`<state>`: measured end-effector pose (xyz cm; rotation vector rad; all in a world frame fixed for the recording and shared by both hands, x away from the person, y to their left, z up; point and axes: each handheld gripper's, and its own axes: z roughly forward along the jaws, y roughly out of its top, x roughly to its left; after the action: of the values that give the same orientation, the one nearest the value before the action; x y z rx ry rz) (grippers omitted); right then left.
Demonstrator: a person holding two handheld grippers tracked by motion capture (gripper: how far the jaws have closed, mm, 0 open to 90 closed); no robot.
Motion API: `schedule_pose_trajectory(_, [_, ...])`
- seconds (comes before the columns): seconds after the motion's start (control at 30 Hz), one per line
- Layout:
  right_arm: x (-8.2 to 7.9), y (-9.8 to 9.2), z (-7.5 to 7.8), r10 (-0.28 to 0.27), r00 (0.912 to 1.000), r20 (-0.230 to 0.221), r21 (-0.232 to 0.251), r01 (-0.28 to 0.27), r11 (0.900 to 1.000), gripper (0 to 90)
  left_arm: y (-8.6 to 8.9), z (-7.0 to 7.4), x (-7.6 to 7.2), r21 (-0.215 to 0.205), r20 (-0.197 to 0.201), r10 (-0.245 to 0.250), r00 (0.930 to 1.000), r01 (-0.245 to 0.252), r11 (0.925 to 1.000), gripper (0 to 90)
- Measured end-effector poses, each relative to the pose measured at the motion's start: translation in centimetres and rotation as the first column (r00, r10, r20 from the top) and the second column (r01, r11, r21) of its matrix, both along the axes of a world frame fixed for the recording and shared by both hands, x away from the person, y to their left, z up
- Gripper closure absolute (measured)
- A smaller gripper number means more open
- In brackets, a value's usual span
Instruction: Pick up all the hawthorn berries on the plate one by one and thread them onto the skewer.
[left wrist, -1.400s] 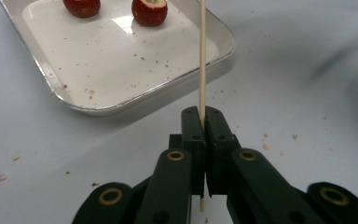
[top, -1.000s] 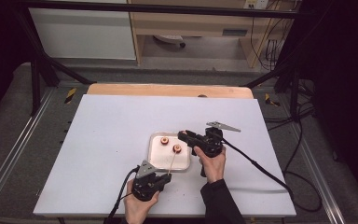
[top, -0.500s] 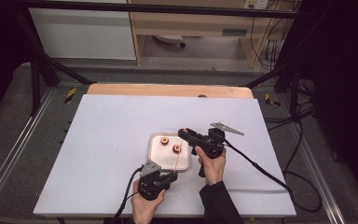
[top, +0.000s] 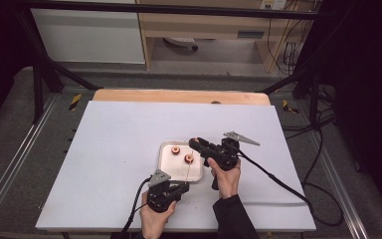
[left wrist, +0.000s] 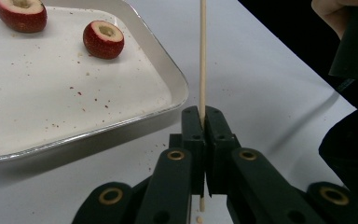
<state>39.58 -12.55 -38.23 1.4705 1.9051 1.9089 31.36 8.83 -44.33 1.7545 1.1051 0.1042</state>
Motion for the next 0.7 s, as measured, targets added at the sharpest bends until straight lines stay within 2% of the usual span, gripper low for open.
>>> schedule_pose_trajectory(0.4, [-0.05,0.19,-0.24,0.011,0.9999,-0.003,0.002,-0.011,1.000,59.7,0.06,-0.02,0.11,-0.004,-0.006,0.004,1.0000,-0.004,1.0000,88.2])
schedule_pose_trajectory(0.7, [-0.24,0.44,-0.56,0.030,0.9995,-0.001,-0.012,-0.030,0.999,59.7,0.08,0.16,0.26,-0.033,-0.023,0.014,0.9996,-0.015,0.9993,88.2])
